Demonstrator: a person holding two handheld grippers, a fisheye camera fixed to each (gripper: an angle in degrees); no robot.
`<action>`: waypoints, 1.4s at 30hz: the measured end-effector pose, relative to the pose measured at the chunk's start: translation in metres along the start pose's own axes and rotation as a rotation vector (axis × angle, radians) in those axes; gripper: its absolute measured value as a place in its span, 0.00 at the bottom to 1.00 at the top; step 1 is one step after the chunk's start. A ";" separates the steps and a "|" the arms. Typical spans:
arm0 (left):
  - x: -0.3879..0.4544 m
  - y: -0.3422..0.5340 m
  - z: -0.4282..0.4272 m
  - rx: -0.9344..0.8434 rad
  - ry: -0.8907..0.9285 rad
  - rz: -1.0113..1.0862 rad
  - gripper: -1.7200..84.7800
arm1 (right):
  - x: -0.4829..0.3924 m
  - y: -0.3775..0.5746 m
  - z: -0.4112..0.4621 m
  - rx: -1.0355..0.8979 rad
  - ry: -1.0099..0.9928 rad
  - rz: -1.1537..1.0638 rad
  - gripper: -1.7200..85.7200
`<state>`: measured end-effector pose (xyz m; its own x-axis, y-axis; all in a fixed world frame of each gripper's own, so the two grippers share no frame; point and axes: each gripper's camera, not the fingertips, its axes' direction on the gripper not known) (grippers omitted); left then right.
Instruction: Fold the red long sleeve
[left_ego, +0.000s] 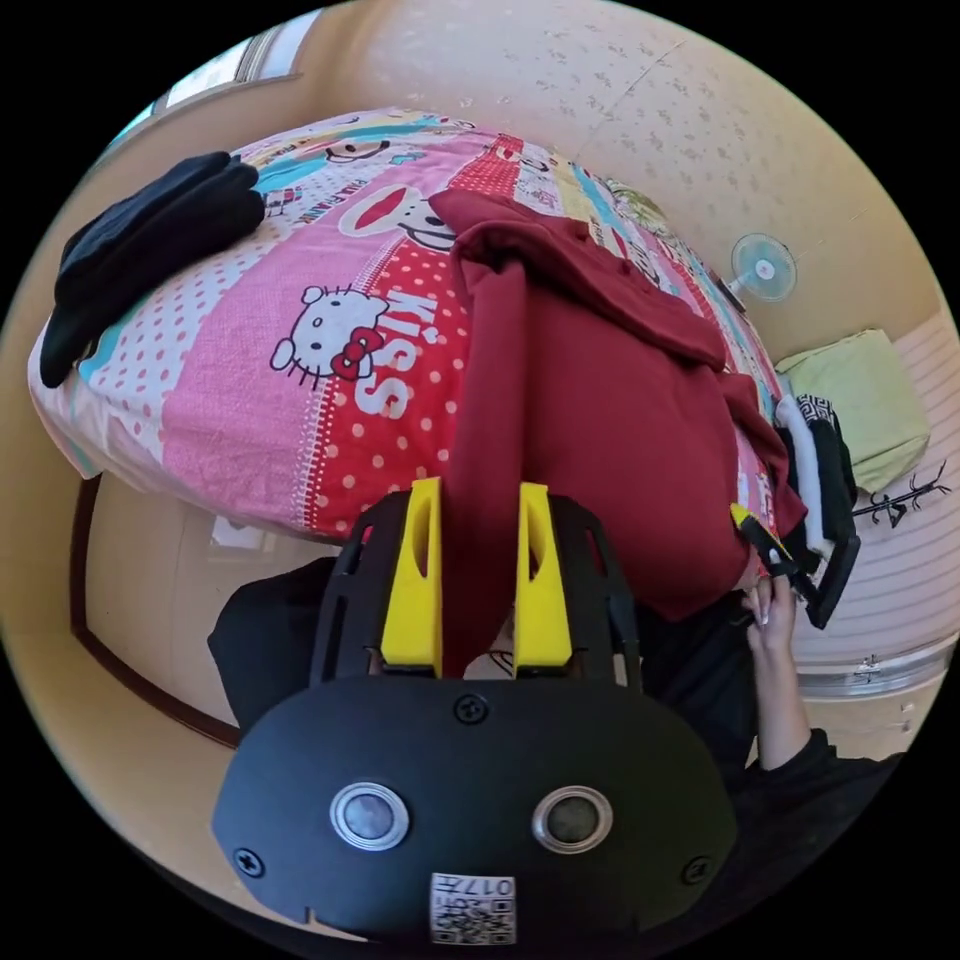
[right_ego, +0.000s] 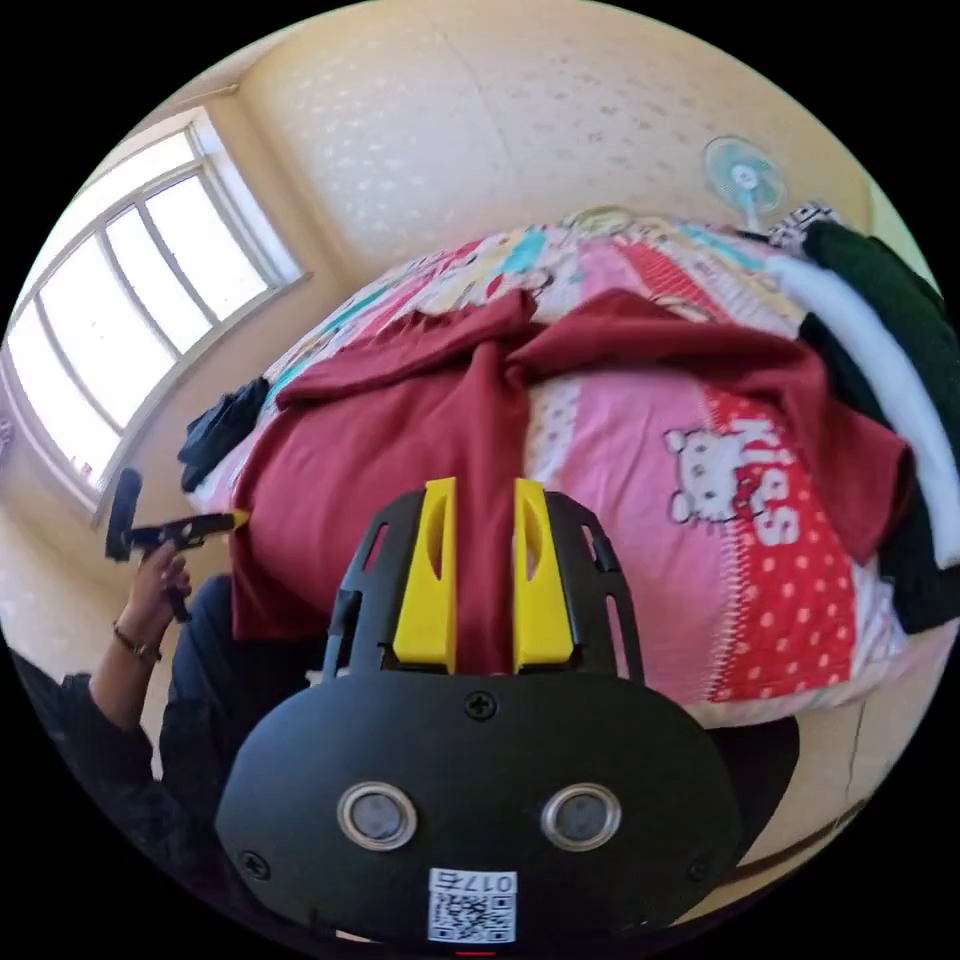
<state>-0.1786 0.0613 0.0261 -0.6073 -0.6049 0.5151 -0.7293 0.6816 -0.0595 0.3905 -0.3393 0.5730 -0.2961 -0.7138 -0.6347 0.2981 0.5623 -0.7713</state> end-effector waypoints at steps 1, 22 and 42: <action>0.000 -0.002 -0.003 -0.031 0.039 0.053 0.08 | 0.000 0.003 0.008 -0.024 -0.036 -0.013 0.05; -0.087 0.035 -0.055 0.025 0.254 -0.004 0.06 | 0.116 -0.033 -0.145 0.242 0.277 0.644 0.15; -0.045 -0.030 0.036 0.147 0.626 0.160 0.01 | 0.073 -0.105 -0.261 0.614 0.191 0.699 0.05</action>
<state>-0.1406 0.0528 -0.0257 -0.4467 -0.1169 0.8870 -0.7074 0.6531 -0.2702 0.1011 -0.3418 0.5954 0.0029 -0.1879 -0.9822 0.8728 0.4799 -0.0892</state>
